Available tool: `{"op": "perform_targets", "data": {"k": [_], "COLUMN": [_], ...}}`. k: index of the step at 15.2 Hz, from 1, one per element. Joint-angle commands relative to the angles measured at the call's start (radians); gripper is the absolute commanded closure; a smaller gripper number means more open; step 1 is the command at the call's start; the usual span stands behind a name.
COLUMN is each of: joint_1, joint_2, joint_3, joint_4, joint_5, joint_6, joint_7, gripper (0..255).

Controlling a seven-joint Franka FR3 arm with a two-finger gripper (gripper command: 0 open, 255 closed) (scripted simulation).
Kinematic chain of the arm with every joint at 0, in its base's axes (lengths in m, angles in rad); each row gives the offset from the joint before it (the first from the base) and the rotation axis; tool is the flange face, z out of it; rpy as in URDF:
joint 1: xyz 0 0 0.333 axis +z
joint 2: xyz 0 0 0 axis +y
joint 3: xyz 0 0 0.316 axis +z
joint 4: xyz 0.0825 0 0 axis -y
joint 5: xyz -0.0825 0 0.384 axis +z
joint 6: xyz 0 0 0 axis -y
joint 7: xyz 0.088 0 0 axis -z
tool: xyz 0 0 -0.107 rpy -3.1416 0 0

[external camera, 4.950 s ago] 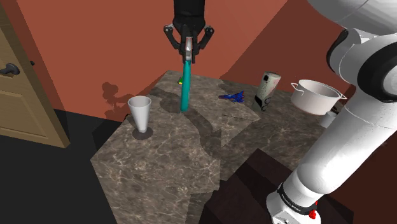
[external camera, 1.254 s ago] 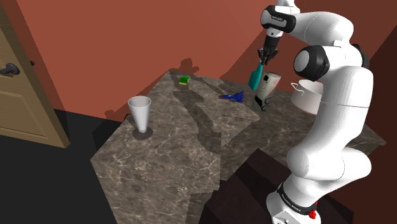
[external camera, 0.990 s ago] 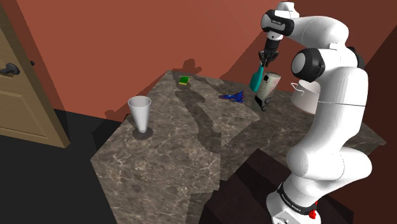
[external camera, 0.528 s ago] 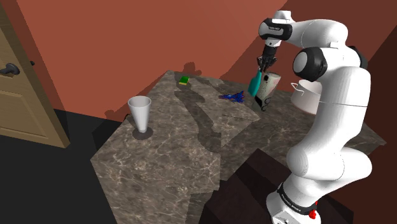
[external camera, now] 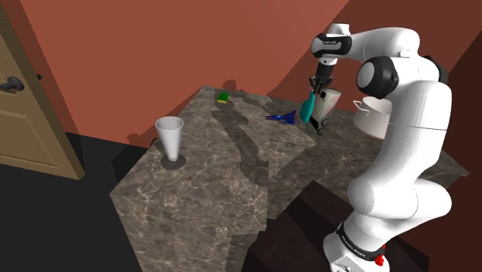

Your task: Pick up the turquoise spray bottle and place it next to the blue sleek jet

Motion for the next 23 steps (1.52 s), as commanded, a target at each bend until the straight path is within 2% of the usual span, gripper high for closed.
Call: {"op": "perform_targets", "data": {"k": [1, 12, 20, 21, 23], "joint_1": [0.001, 0.001, 0.001, 0.001, 0.001], "joint_2": [-0.006, 0.012, 0.012, 0.012, 0.012], "joint_3": [0.0, 0.0, 0.0, 0.0, 0.0], "joint_4": [-0.039, -0.168, -0.168, -0.168, -0.168], "joint_5": [-0.001, -0.003, -0.003, -0.003, -0.003], "joint_6": [0.034, 0.18, 0.18, 0.18, 0.18], "joint_7": [0.003, 0.012, 0.012, 0.012, 0.012], "gripper": [255, 255, 255, 0, 0]}}
